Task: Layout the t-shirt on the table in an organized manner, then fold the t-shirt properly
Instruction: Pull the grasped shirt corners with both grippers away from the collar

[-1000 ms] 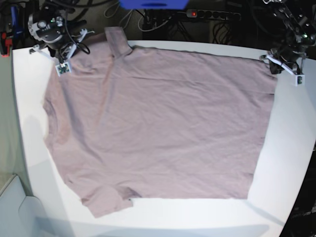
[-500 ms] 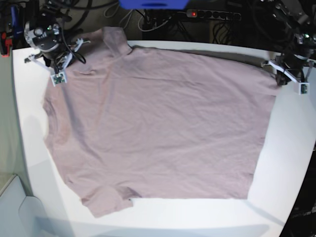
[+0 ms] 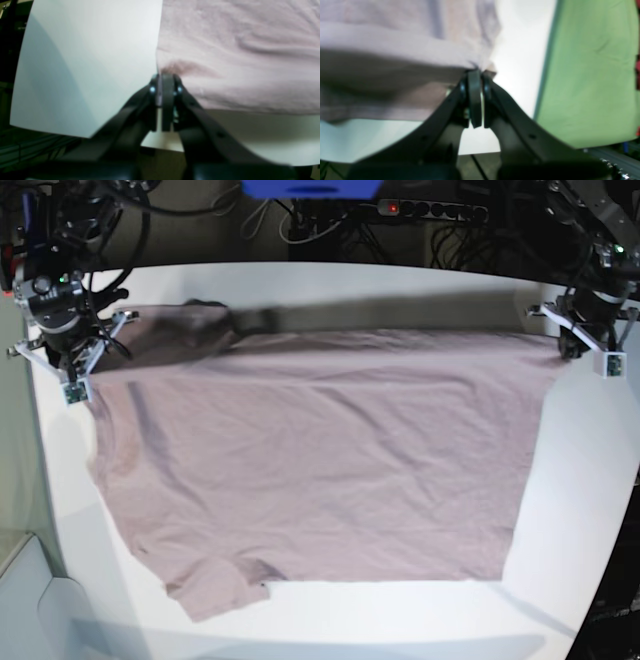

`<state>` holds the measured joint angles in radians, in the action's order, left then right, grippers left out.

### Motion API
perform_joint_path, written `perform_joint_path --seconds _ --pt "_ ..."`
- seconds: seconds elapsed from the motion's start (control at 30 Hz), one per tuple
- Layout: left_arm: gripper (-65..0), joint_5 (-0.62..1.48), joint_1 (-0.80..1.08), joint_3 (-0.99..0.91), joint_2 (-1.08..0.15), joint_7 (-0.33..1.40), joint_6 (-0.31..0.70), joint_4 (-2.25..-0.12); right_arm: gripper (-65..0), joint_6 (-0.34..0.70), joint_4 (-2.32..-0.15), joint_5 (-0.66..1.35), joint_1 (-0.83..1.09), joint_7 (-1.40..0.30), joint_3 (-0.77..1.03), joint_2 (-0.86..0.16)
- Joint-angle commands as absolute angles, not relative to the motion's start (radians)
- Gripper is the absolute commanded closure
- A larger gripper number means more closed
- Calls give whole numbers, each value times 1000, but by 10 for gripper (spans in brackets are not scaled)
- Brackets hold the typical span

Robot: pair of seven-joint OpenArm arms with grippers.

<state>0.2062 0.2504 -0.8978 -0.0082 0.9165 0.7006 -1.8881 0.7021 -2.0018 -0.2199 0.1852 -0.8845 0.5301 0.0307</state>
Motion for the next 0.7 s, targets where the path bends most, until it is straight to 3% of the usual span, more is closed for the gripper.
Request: perform_joint_path --seconds 0.0,0.67 --pt "-10 216 240 -901 -21 900 698 -1899 0 698 -2017 -217 166 -869 532 24" --pt "-10 203 -58 -894 -79 901 698 -1834 0 698 -1897 -217 53 -865 456 24"
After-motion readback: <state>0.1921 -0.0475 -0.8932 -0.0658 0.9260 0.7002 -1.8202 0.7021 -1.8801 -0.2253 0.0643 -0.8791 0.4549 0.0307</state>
